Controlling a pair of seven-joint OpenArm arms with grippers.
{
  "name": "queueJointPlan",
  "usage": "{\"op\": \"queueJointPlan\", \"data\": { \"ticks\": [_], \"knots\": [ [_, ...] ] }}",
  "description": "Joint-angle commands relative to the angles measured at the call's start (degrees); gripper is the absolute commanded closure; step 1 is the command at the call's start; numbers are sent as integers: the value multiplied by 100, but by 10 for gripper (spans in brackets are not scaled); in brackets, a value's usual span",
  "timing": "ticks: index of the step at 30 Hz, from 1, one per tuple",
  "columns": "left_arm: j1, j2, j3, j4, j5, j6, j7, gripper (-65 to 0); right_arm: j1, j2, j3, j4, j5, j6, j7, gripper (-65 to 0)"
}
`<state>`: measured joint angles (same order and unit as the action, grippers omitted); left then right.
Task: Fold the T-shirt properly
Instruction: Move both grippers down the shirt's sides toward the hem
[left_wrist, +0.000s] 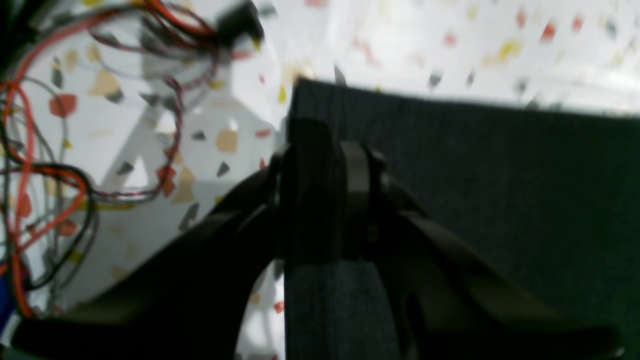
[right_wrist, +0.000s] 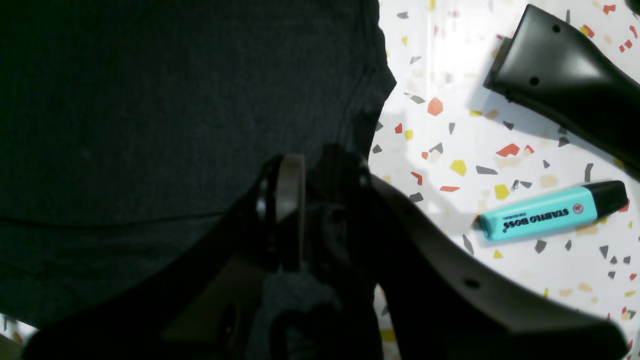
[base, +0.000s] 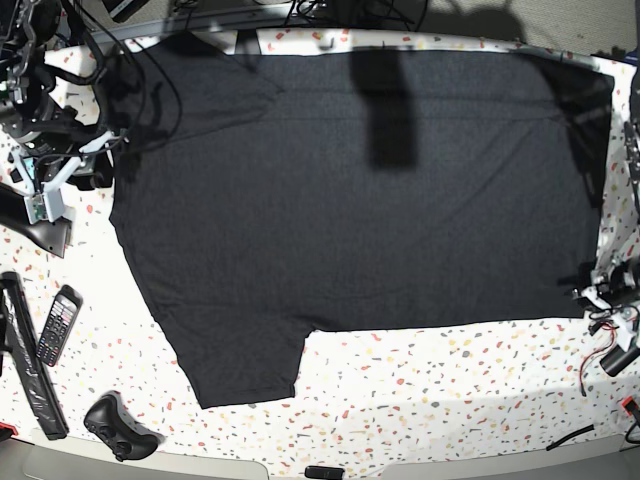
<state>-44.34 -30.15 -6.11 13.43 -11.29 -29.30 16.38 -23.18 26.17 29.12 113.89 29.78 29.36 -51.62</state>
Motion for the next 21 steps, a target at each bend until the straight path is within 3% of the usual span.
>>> {"op": "queueJointPlan", "data": {
  "ticks": [1, 8, 15, 17, 19, 21],
  "knots": [
    [-140, -101, -9, 9, -26, 24, -144, -142, 28, 96, 44, 85, 26, 17, 87, -138],
    [-72, -63, -9, -199, -4, 57, -146, -142, 31, 98, 48, 85, 28, 17, 55, -138],
    [232, 192, -9, -199, -7, 61, -149, -140, 31, 98, 48, 87, 28, 20, 57, -138],
    [260, 225, -9, -199, -9, 57, -144, -94, 31, 98, 48, 87, 26, 20, 57, -138],
    [260, 216, -11, -199, -11, 61, -116, -5, 31, 101, 48, 87, 28, 20, 66, -138],
    [258, 181, -11, -199, -31, 61, -109, 0, 33, 116, 48, 87, 28, 20, 179, -138]
  ]
}}
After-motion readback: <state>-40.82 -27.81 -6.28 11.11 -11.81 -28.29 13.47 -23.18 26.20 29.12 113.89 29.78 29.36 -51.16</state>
